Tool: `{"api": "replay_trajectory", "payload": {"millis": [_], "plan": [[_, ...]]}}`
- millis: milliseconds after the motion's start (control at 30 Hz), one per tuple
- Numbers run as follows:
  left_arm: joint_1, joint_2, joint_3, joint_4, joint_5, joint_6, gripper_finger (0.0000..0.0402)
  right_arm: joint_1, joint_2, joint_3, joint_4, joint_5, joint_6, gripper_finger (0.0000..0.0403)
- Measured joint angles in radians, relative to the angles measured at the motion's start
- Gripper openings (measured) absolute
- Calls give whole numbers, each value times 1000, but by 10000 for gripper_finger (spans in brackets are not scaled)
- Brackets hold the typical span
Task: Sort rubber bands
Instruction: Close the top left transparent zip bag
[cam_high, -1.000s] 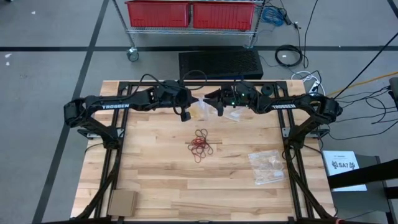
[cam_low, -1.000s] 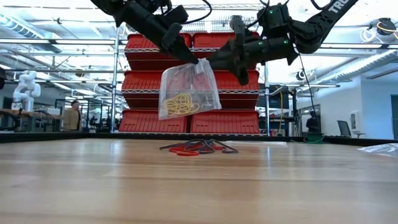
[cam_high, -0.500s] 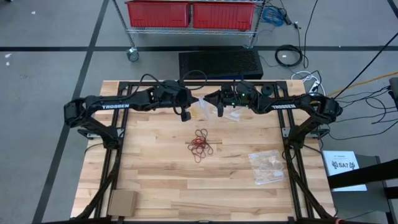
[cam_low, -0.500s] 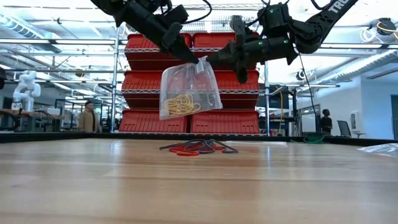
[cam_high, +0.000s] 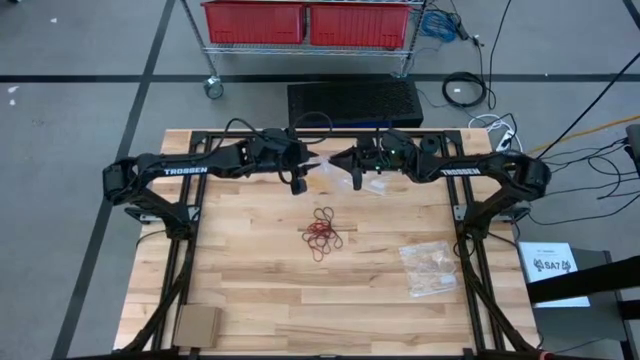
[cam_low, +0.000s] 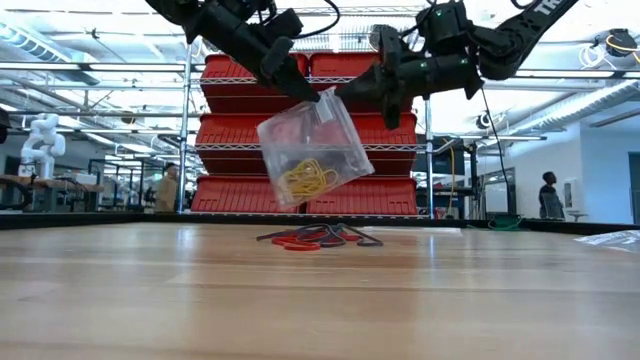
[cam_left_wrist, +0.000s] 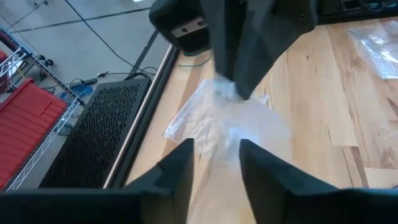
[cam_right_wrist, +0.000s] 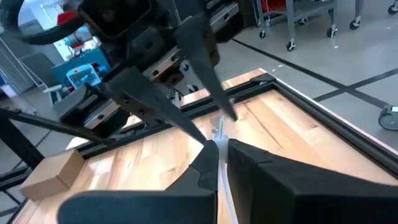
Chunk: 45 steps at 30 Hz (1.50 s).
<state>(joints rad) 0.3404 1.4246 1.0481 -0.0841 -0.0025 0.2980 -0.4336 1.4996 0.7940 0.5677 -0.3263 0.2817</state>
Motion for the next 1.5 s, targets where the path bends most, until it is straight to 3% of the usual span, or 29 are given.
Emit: {"api": "replay_trajectory", "payload": {"millis": [167, 367, 500, 667, 967, 1500], "plan": [[19, 0, 0, 16, 50, -24, 169, 22, -29, 0, -33, -16, -31, 0], [24, 2, 0, 86, 219, -82, 173, 44, -30, 0, -48, -21, -40, 0], [24, 10, 0, 71, 239, -82, 170, 45, -30, 0, -48, -20, -41, 0], [25, 10, 0, 57, 240, -79, 132, 45, -30, 0, -47, -20, -41, 0], [25, 11, 0, 64, 260, -49, 10, 45, -30, 0, -47, -20, -41, 0], [26, 12, -1, 119, 222, -49, 2, 49, -31, 2, -90, -16, -54, 0]]}}
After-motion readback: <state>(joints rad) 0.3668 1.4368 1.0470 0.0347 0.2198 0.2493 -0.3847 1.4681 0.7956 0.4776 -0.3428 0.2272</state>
